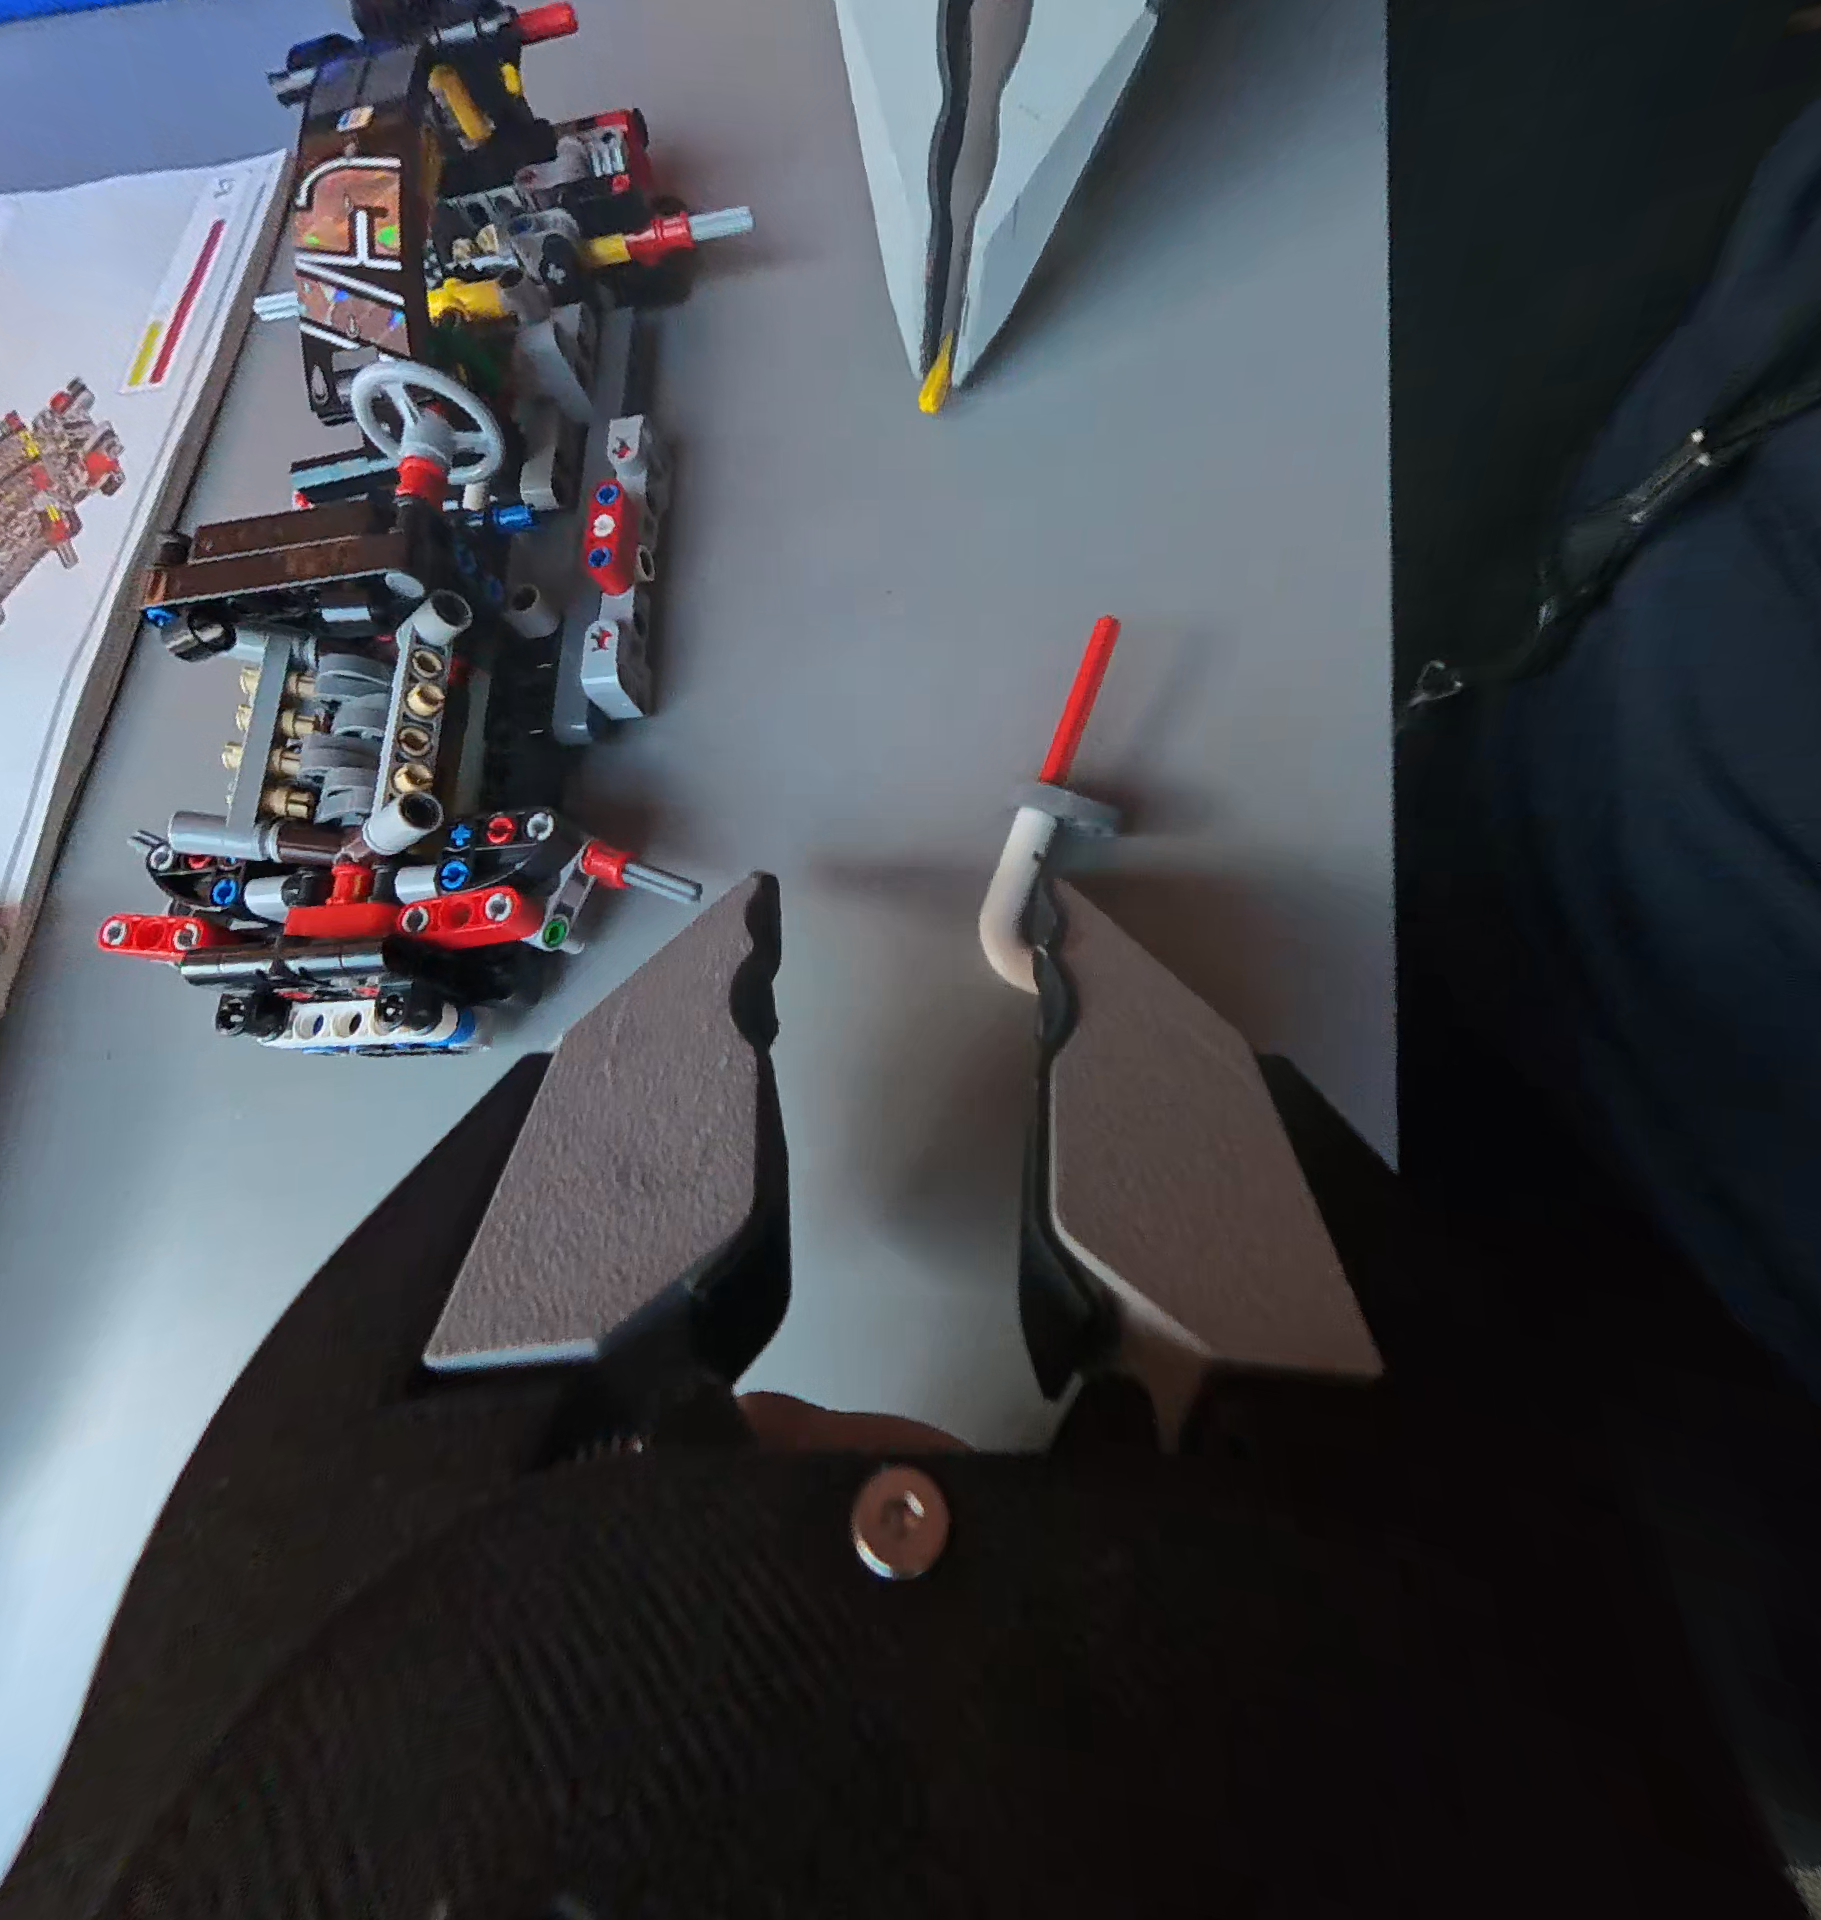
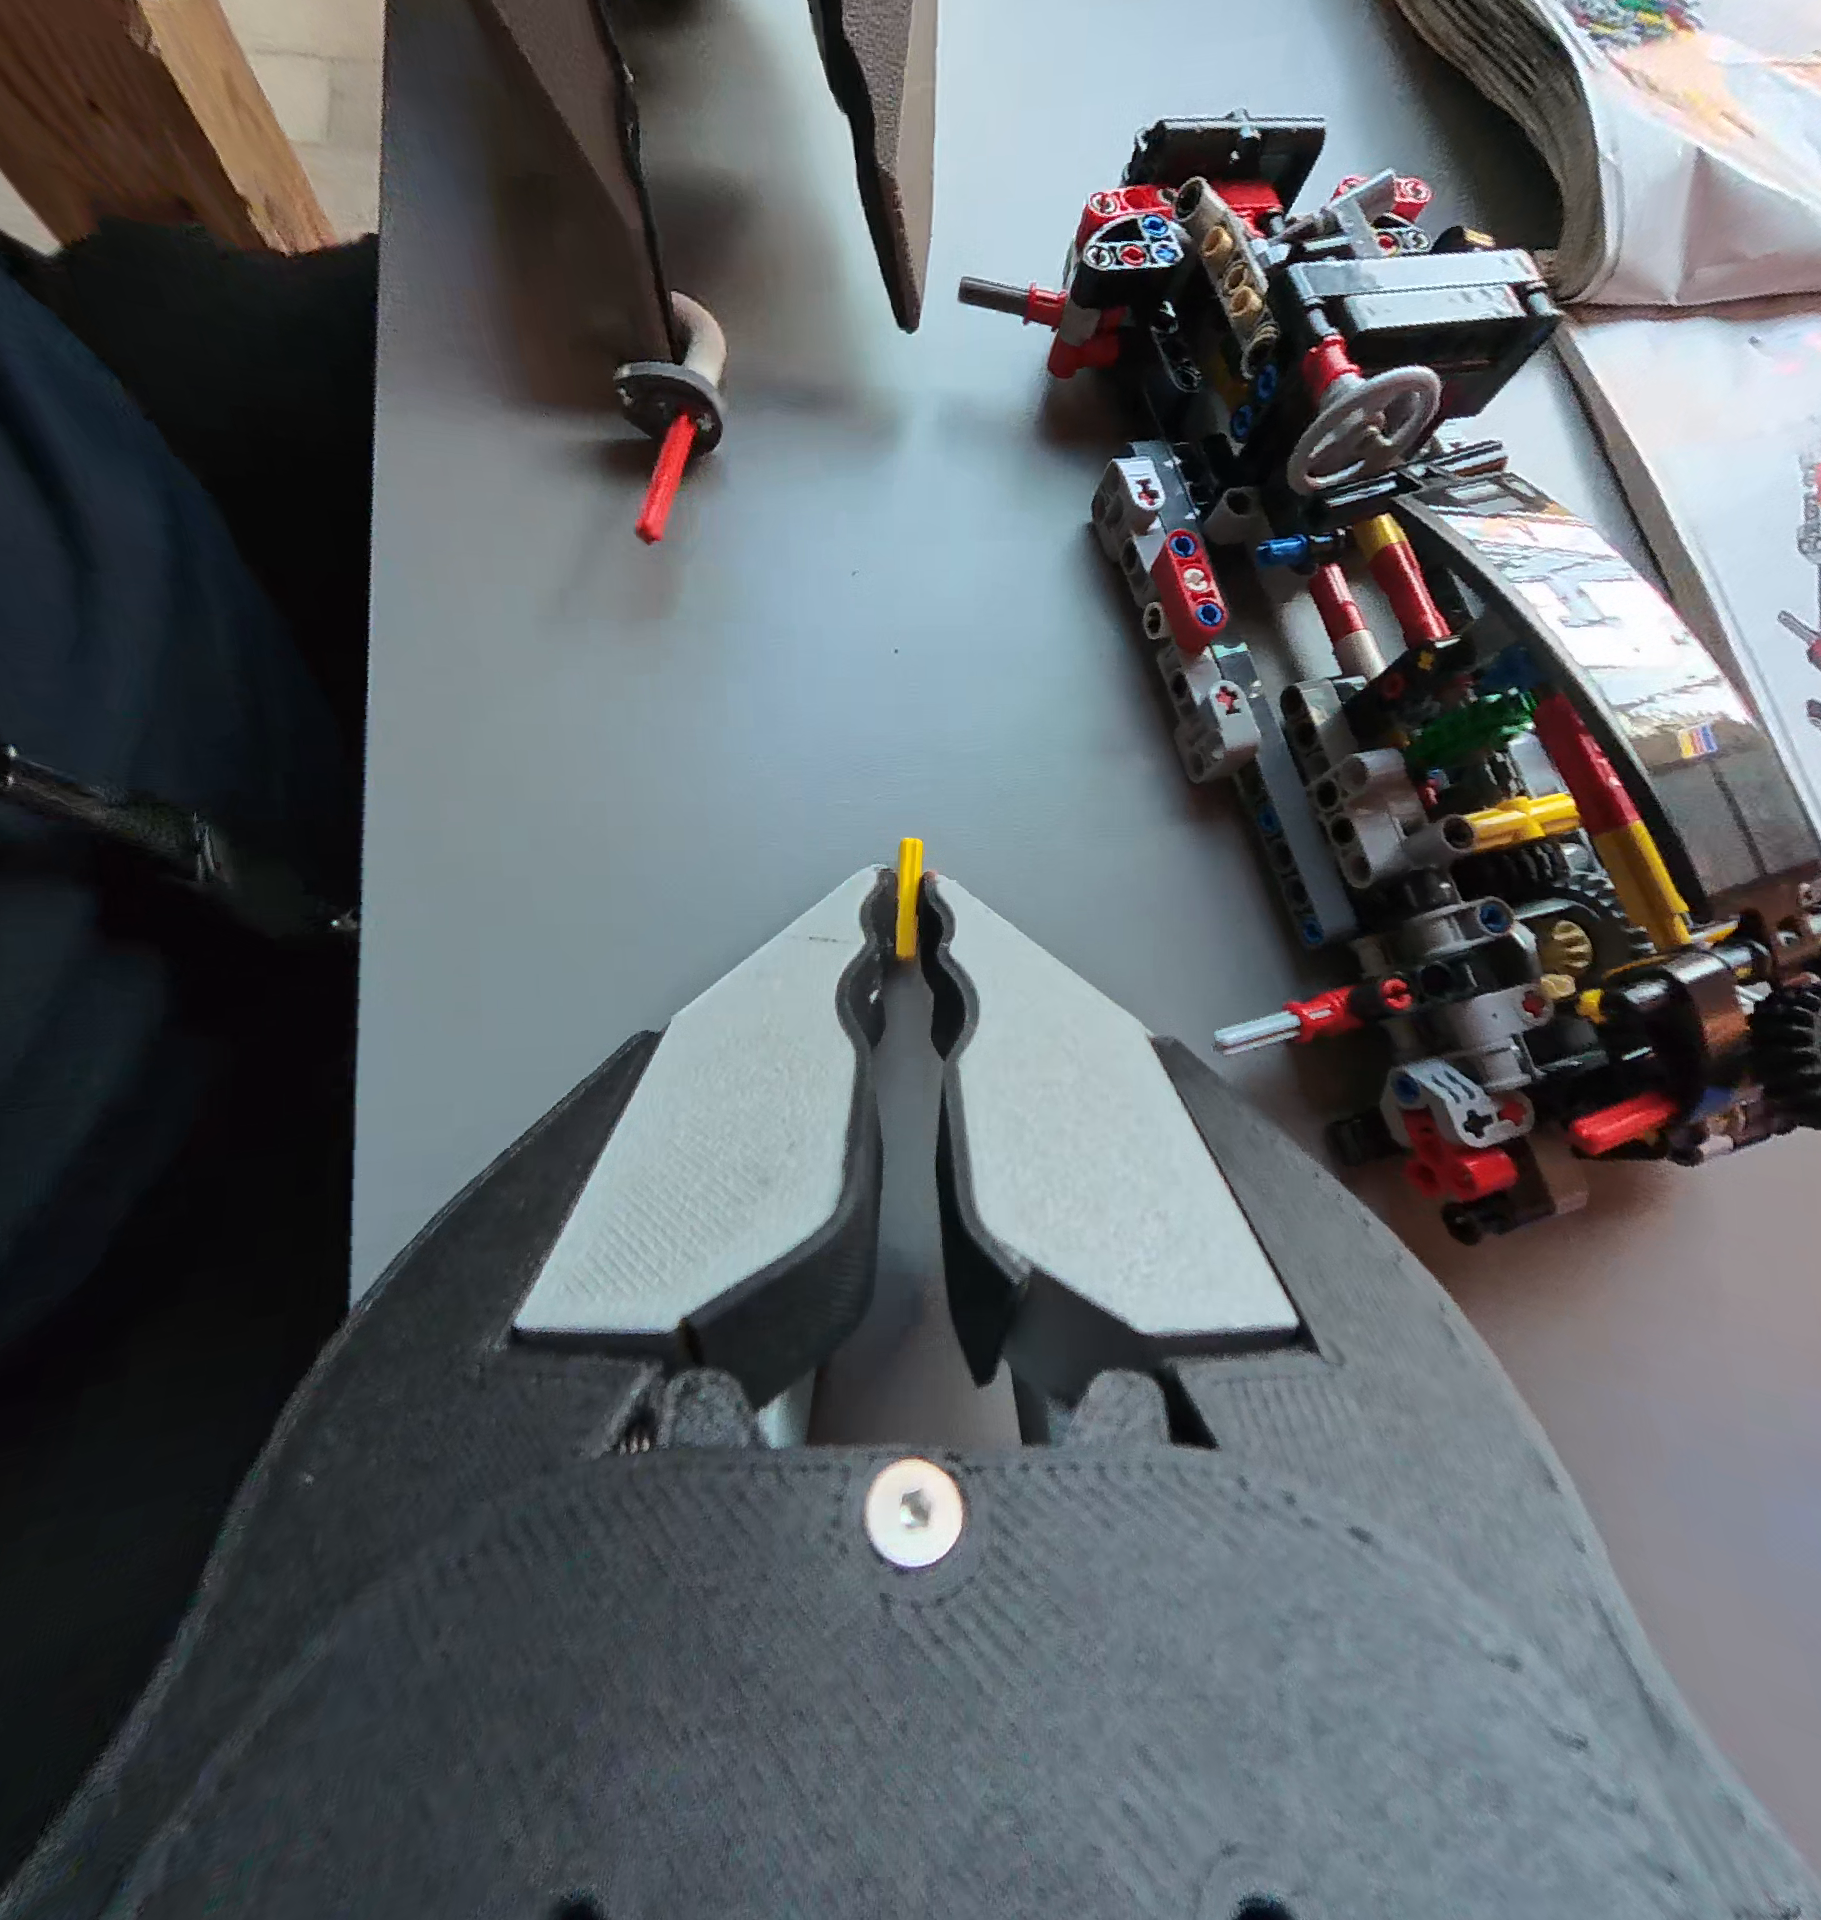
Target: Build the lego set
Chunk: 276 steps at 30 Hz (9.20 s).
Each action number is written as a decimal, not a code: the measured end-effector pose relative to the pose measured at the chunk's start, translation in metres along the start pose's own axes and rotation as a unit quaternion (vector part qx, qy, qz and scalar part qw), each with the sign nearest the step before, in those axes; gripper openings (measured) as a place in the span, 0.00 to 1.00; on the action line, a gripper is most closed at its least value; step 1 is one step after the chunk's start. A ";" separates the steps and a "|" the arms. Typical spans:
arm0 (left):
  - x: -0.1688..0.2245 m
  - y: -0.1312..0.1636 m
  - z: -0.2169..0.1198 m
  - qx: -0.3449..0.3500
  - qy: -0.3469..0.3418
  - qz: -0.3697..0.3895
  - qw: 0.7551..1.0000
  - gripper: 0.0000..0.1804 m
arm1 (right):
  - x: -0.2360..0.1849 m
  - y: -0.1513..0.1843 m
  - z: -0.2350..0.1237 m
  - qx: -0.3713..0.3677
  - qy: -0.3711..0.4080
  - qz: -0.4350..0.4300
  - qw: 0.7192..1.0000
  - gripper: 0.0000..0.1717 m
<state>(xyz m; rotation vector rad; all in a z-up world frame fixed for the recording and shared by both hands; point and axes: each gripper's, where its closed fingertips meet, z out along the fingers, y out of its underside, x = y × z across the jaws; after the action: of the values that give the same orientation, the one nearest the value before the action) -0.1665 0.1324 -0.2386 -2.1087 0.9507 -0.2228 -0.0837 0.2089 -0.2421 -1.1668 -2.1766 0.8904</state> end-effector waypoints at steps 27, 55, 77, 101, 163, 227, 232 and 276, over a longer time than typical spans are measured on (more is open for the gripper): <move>-0.006 -0.004 0.008 -0.047 -0.168 0.006 0.985 0.03 | -0.006 0.003 -0.001 -0.007 -0.010 -0.023 1.000 0.04; -0.008 0.003 0.000 -0.010 -0.024 -0.050 0.998 0.26 | -0.002 0.005 -0.007 0.004 -0.001 -0.018 1.000 0.00; 0.005 -0.010 0.014 -0.009 0.019 -0.033 0.999 0.12 | -0.034 -0.050 0.046 0.022 -0.019 -0.095 0.995 0.00; 0.010 -0.018 0.023 -0.015 0.003 -0.010 1.000 0.03 | -0.036 -0.050 0.045 0.023 -0.055 -0.068 0.996 0.00; 0.018 -0.024 0.028 -0.024 0.013 -0.020 0.999 0.11 | -0.040 -0.044 0.043 0.006 -0.092 -0.040 0.995 0.00; 0.014 -0.007 0.010 -0.004 0.124 -0.063 0.990 0.11 | -0.033 -0.035 0.024 0.015 -0.122 0.097 0.988 0.00; 0.014 -0.008 0.011 -0.004 0.126 -0.067 0.990 0.11 | -0.033 -0.036 0.022 0.024 -0.125 0.106 0.986 0.00; 0.016 -0.033 0.028 0.012 0.036 -0.026 0.999 0.23 | -0.015 -0.066 -0.022 0.231 -0.179 0.395 0.871 0.00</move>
<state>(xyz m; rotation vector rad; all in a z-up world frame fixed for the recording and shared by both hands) -0.1246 0.1513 -0.2358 -2.1162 0.9311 -0.3371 -0.0949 0.1755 -0.1804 -1.7479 -1.5182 1.9779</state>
